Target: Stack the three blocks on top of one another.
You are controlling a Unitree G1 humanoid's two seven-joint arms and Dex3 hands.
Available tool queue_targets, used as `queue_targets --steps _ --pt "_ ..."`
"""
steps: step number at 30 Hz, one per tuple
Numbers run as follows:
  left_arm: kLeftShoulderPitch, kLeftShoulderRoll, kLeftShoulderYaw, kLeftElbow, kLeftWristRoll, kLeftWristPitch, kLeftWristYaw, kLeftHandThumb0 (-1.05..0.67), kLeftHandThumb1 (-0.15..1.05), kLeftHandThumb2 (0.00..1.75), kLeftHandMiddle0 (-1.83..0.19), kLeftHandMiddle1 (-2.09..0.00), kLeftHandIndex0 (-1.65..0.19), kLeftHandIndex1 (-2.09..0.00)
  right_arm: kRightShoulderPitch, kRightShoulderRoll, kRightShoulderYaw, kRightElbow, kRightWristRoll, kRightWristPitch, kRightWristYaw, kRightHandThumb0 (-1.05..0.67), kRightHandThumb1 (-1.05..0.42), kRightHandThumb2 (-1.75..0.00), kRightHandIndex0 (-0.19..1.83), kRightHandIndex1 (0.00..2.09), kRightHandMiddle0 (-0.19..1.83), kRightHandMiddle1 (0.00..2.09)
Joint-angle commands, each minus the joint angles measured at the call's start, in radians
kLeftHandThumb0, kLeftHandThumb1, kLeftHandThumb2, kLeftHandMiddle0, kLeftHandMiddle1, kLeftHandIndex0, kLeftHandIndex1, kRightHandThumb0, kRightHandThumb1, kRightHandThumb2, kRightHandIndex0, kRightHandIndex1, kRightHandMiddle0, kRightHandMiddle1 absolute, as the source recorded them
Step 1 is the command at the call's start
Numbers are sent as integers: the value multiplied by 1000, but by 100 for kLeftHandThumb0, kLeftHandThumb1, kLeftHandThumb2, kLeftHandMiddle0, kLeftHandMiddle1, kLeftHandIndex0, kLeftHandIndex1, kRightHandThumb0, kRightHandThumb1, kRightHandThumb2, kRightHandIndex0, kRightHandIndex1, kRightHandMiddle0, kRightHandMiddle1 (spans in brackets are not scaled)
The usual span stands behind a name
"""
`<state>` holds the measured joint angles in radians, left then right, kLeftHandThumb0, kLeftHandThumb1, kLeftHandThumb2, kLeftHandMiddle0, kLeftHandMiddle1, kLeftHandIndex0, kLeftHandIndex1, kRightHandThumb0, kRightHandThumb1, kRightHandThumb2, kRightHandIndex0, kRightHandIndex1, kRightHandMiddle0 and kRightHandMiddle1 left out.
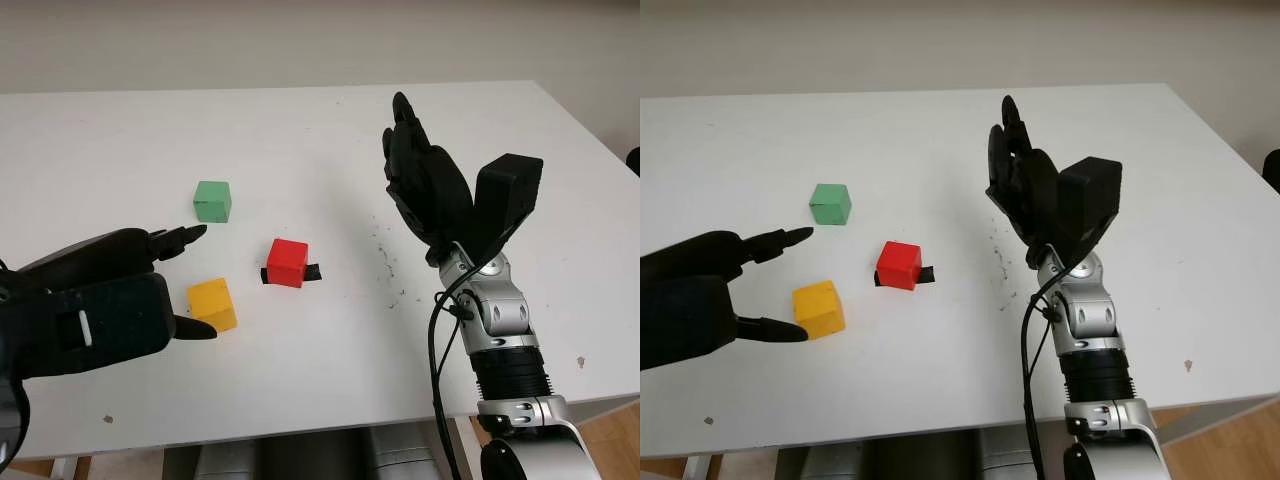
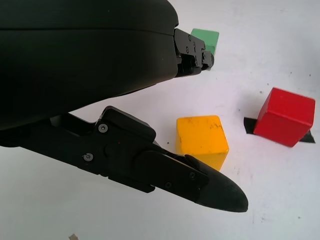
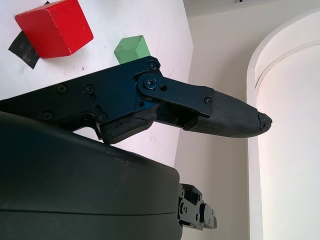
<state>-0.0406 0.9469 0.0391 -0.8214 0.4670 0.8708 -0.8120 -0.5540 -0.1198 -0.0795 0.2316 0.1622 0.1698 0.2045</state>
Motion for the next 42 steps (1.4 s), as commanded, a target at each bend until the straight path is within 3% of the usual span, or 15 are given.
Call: queue_targets --steps 1,8,14,22,30,42 --pt "15 -7 -19 -53 7 0 18 -85 100 6 8 -5 -2 -5 -21 -10 -7 -4 2 0 2 -83 -105 -73 -19 0 -19 0" --pt "56 -24 -75 -20 66 -44 87 -86 99 5 9 -5 -2 -5 -21 -19 -9 -14 1 15 0 -83 -105 -73 -19 0 -19 0" --pt "101 -46 -145 16 222 -132 183 -90 101 6 4 -7 -5 -7 -19 -18 -12 -10 5 4 5 -82 -105 -73 -19 0 -19 0" --pt "116 -122 -205 61 422 -174 191 -85 103 6 1 -7 -13 -10 -18 -22 -14 -11 4 3 12 -83 -105 -73 -19 0 -19 0" --pt "110 -202 -182 105 495 -231 163 -85 104 6 -3 -7 -21 -13 -17 -21 -16 -10 3 -3 13 -83 -105 -72 -19 0 -19 0" --pt "91 -289 -137 157 501 -267 134 -83 102 5 -15 -8 -41 -22 -16 -23 -19 -19 5 6 13 -83 -105 -72 -19 0 -19 0"
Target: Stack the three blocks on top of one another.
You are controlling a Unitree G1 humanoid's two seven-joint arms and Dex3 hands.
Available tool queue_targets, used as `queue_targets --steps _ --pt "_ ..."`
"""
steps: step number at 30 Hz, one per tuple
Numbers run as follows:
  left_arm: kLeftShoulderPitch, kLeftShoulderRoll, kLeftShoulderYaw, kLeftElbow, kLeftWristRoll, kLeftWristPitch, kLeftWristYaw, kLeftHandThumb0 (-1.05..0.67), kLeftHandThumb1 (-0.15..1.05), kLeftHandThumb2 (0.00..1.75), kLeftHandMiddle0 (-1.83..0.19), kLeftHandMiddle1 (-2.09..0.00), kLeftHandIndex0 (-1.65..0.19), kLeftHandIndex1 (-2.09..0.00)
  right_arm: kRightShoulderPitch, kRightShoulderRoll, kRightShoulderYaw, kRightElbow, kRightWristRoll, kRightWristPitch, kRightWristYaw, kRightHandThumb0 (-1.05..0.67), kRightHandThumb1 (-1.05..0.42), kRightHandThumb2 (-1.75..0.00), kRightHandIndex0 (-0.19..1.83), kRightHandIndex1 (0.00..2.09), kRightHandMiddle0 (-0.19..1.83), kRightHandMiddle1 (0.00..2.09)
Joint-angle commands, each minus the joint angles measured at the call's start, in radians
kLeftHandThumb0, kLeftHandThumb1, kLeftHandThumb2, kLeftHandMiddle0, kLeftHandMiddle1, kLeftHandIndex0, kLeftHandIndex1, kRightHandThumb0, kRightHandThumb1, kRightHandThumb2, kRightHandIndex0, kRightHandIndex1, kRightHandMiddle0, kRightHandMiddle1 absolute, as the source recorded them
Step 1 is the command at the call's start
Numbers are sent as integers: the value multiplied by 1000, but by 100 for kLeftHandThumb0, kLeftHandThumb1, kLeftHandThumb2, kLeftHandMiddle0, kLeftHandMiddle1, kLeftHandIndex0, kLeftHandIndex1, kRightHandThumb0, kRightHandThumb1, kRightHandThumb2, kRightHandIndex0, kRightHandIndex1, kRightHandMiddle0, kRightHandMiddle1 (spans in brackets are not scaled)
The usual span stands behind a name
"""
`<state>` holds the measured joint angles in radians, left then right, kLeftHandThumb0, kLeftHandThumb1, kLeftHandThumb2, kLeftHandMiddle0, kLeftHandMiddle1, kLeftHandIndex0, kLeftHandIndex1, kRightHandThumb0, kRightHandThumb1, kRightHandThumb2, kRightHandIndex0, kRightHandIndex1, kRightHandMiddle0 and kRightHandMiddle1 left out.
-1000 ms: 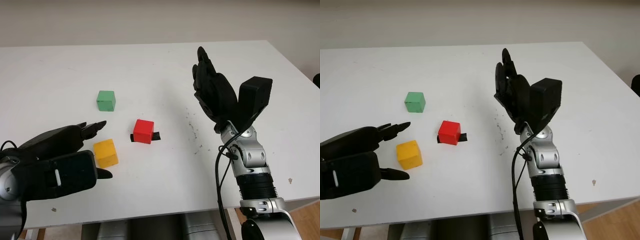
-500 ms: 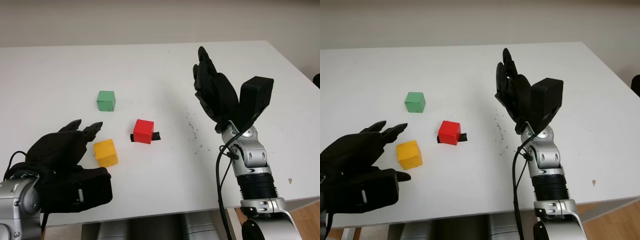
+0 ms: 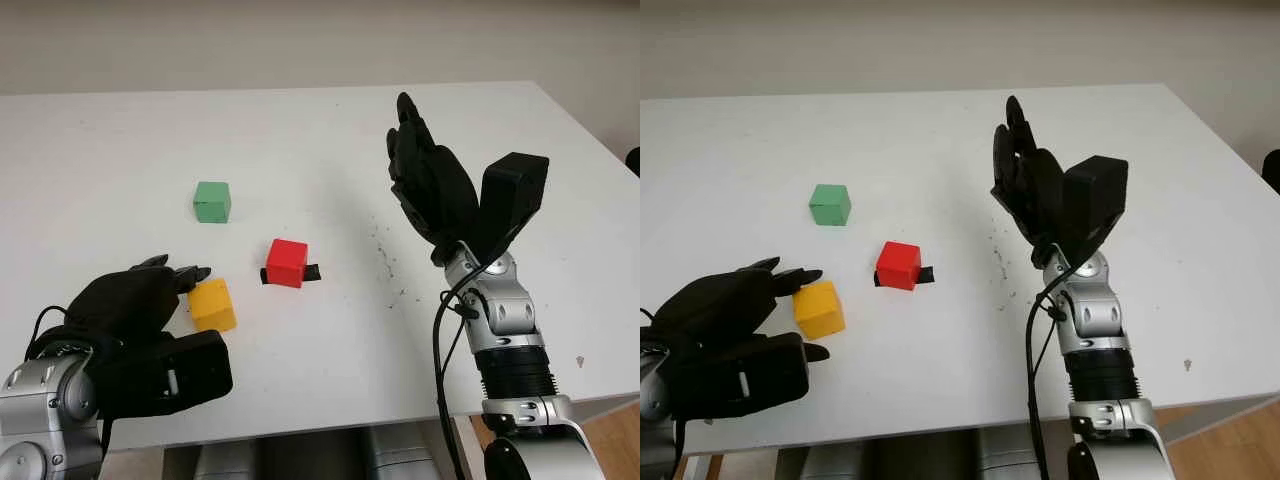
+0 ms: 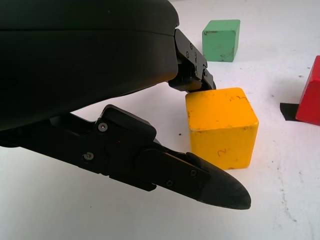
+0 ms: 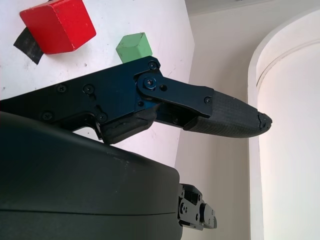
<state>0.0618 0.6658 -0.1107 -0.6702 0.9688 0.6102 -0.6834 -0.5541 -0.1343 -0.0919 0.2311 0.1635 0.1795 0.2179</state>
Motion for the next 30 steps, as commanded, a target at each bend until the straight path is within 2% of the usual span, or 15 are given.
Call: queue_targets --steps 1,13,18,30 --pt "-11 -13 17 10 -1 -13 9 -81 100 4 -16 -8 -42 -23 -15 -8 -7 -21 5 -2 -1 -83 -105 -72 -19 0 -19 0" --pt "13 -57 48 50 -3 -84 66 -67 100 6 -30 -8 -58 -38 -12 -11 -8 -26 9 4 -3 -83 -105 -72 -19 0 -19 0" --pt "23 -76 66 70 -19 -117 106 -54 102 6 -36 -6 -46 -76 -10 -15 -3 -29 5 6 -2 -83 -105 -72 -19 0 -19 0" --pt "40 -171 70 137 -32 -146 266 -45 102 5 -47 -7 -41 -112 -8 -16 -5 -31 9 4 2 -83 -105 -73 -19 0 -19 0"
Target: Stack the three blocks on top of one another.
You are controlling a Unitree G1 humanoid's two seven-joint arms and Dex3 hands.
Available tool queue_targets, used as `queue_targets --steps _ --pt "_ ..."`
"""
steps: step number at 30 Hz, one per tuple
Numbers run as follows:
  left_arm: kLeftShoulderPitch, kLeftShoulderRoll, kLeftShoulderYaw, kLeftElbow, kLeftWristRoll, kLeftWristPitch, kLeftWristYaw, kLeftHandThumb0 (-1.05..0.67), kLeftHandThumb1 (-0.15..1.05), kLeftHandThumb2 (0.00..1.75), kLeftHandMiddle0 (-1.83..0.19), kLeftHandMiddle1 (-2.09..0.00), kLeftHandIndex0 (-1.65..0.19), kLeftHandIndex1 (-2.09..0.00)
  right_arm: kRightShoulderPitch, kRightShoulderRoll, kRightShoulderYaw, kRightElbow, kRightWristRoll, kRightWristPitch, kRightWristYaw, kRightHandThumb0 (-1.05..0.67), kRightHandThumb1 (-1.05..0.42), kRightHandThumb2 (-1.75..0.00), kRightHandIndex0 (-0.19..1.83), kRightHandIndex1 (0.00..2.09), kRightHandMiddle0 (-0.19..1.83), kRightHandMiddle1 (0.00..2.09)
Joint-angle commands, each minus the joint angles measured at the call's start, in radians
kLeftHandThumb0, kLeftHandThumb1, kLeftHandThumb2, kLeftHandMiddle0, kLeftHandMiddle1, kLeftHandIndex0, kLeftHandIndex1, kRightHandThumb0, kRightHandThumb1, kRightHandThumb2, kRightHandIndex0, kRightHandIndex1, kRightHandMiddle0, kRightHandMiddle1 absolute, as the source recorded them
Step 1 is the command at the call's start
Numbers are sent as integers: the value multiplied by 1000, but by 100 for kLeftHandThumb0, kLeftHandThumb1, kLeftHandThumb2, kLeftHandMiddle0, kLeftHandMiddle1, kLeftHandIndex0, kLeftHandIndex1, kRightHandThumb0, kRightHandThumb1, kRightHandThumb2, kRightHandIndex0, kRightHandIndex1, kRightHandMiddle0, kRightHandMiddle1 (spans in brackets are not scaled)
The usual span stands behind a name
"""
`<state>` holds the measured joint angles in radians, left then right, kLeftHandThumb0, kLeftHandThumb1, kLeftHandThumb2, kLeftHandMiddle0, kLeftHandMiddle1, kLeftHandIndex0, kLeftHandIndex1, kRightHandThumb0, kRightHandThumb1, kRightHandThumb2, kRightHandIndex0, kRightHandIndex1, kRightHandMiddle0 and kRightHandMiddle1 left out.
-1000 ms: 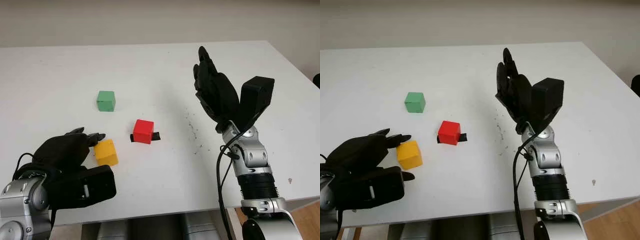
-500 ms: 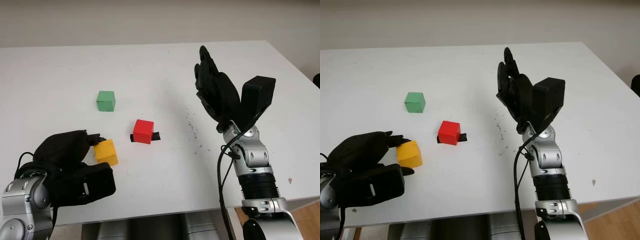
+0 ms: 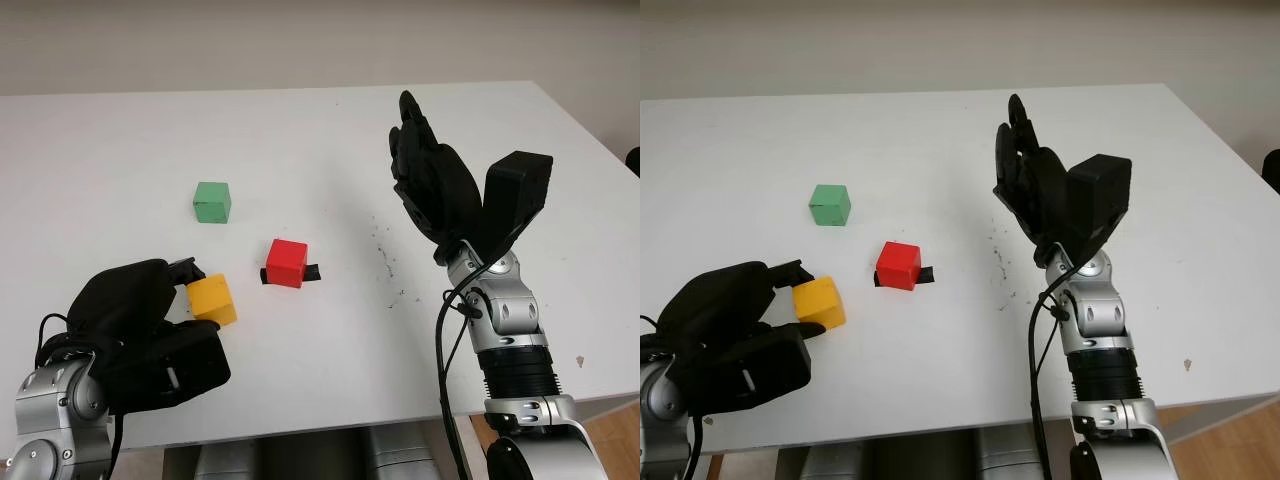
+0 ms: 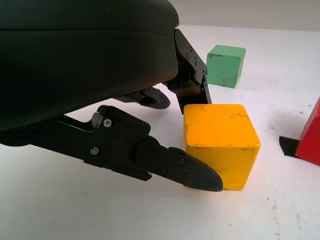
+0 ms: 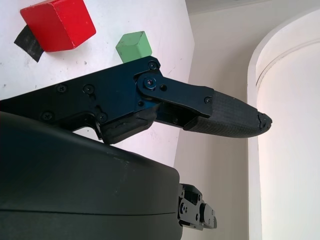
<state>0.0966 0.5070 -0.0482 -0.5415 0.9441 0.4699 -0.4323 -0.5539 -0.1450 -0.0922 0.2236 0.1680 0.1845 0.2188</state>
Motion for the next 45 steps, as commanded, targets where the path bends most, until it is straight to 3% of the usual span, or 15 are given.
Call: queue_targets --steps 1,5,10,14,21,36,45 --pt "7 -23 10 17 -15 -12 36 -44 102 5 -47 -7 -41 -114 -9 -5 -5 -24 6 2 1 -82 -105 -73 -19 0 -19 0" --pt "10 -50 19 39 -52 -33 88 -40 101 5 -51 -7 -39 -123 -9 -6 -3 -30 5 10 0 -83 -105 -73 -19 0 -19 0" --pt "11 -82 69 54 -216 -86 111 -32 99 5 -51 -7 -30 -157 -9 -5 -4 -27 6 5 1 -83 -105 -72 -19 0 -19 0" --pt "-11 -110 127 28 -390 -46 49 -27 100 5 -48 -5 -23 -173 -10 -5 -2 -26 4 4 1 -83 -105 -72 -19 0 -19 0" --pt "-55 -80 199 -6 -592 -9 -13 -28 99 5 -45 -3 -23 -179 -12 -2 0 -23 2 0 -5 -83 -105 -72 -19 0 -19 0" --pt "-137 0 238 -66 -706 73 -8 -32 98 5 -45 -2 -26 -170 -11 -1 1 -17 1 -4 -3 -82 -105 -72 -19 0 -19 0" --pt "-207 28 246 -48 -726 59 29 -32 98 5 -42 0 -27 -172 -12 -5 3 -13 -3 -1 -4 -82 -105 -73 -19 0 -19 0"
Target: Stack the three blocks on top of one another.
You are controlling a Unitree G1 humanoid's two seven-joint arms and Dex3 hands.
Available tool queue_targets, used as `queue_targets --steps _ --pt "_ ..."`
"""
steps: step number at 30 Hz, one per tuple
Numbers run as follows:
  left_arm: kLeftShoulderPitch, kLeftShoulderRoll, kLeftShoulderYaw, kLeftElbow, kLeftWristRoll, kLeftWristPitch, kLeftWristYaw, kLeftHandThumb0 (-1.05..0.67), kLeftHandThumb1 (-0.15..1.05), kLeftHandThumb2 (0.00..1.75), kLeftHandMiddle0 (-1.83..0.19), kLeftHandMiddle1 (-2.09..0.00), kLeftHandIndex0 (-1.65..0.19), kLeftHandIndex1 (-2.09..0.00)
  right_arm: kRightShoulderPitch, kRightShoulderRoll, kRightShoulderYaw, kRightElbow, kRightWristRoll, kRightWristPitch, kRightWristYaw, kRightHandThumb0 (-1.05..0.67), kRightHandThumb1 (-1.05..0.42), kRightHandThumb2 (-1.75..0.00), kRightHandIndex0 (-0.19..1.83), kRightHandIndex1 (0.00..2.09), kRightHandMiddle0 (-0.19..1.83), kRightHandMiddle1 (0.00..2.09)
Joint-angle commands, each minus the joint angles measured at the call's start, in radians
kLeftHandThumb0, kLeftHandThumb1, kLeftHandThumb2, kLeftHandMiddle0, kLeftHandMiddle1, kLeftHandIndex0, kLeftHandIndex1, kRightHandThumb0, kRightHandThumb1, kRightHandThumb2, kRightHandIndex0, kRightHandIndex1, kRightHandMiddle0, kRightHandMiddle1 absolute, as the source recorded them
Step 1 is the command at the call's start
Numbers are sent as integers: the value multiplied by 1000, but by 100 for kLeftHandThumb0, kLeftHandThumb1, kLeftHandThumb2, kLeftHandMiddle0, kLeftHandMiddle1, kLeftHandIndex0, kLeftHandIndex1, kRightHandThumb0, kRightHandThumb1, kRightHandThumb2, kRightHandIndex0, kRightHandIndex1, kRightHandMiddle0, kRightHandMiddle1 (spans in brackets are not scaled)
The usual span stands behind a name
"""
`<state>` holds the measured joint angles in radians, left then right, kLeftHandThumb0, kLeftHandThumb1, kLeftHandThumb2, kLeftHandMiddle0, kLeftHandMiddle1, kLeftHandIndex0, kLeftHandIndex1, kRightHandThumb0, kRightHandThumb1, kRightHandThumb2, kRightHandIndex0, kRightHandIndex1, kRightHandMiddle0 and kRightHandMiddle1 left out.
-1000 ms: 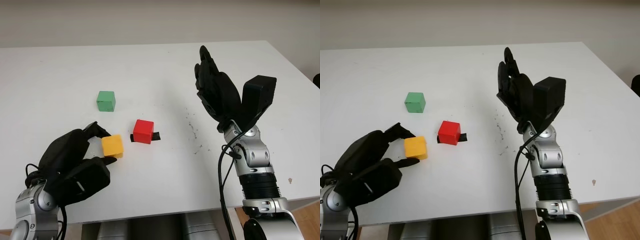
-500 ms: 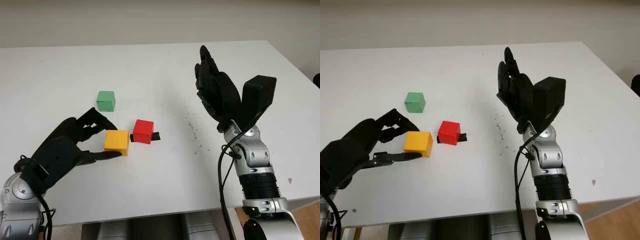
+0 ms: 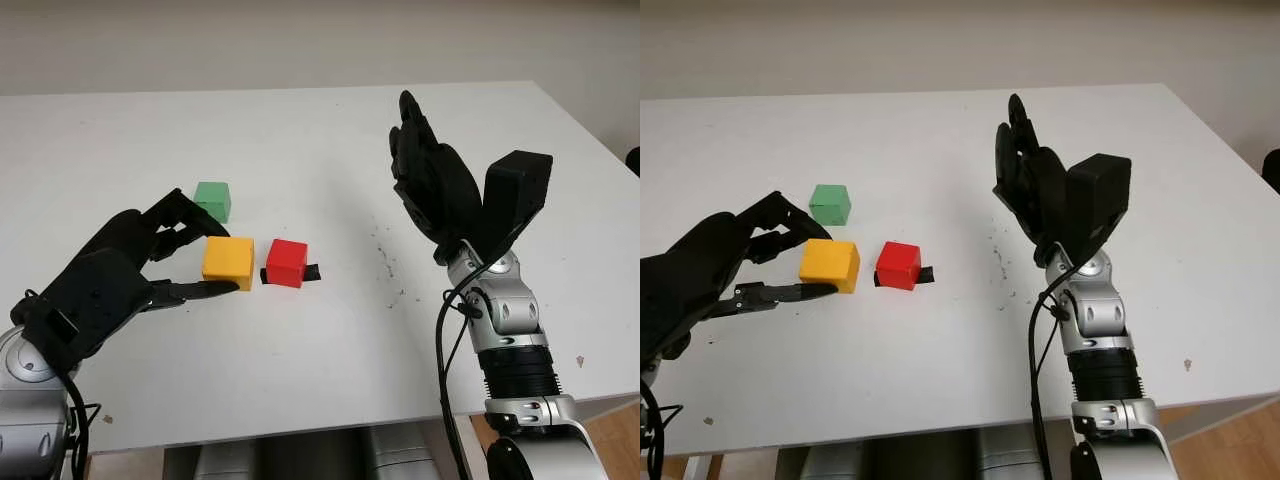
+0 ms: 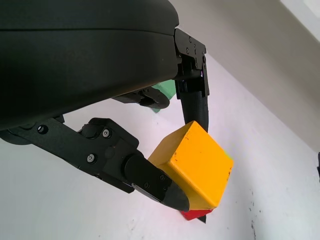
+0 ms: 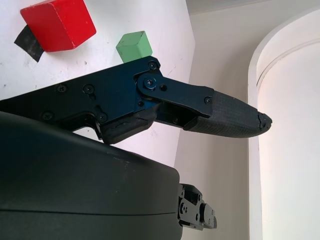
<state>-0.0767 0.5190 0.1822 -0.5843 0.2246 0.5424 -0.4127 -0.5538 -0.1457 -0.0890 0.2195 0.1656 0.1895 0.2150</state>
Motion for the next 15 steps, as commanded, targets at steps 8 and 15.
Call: queue_targets --steps 8,15 --pt "-197 46 -28 103 -39 -27 6 -32 98 5 -35 0 -26 -173 -14 0 -2 -5 1 -14 2 -82 -105 -72 -19 0 -19 0" --pt "-322 14 -93 237 -71 -9 15 -32 96 5 -32 -1 -30 -170 -10 0 0 -13 0 -8 1 -82 -105 -72 -19 0 -19 0"
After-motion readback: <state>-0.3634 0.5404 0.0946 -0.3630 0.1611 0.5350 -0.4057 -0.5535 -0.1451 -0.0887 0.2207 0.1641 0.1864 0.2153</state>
